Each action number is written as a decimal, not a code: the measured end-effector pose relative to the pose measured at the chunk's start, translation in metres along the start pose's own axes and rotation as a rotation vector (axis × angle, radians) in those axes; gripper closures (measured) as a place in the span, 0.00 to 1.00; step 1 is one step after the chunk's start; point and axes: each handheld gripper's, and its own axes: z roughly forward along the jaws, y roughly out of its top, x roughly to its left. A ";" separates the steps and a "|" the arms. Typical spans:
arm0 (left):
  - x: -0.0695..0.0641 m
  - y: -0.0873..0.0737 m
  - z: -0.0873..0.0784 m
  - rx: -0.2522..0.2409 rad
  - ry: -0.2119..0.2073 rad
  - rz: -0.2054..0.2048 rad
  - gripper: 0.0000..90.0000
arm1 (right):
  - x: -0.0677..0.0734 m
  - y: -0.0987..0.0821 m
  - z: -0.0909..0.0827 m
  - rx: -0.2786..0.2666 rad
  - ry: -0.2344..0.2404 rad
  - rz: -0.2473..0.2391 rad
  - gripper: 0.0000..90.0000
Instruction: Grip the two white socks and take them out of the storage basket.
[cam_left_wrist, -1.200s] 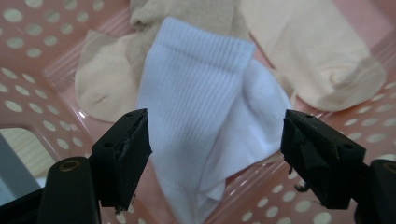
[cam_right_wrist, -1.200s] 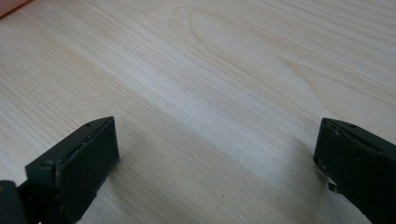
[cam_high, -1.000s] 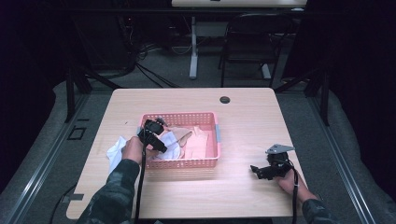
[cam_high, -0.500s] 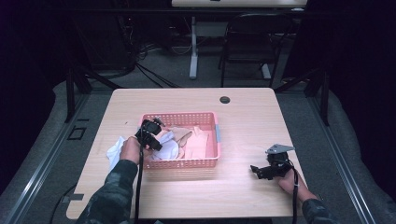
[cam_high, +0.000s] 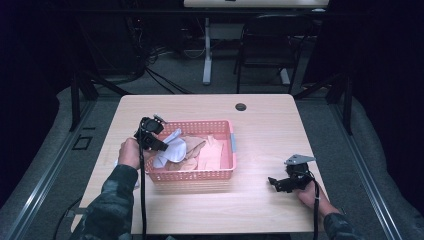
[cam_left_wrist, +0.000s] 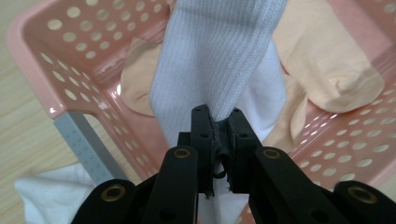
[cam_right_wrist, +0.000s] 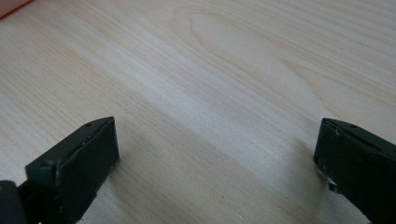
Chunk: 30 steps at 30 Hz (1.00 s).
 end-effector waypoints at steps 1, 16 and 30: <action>0.000 0.001 -0.003 -0.002 0.004 0.003 0.93 | 0.000 0.000 0.000 -0.001 0.000 0.001 0.00; 0.009 0.012 -0.054 -0.073 0.033 0.001 0.93 | 0.000 0.000 0.000 -0.003 0.001 0.004 0.00; 0.028 0.010 -0.109 -0.147 0.093 -0.025 0.93 | 0.001 0.000 0.000 -0.002 -0.004 0.008 0.00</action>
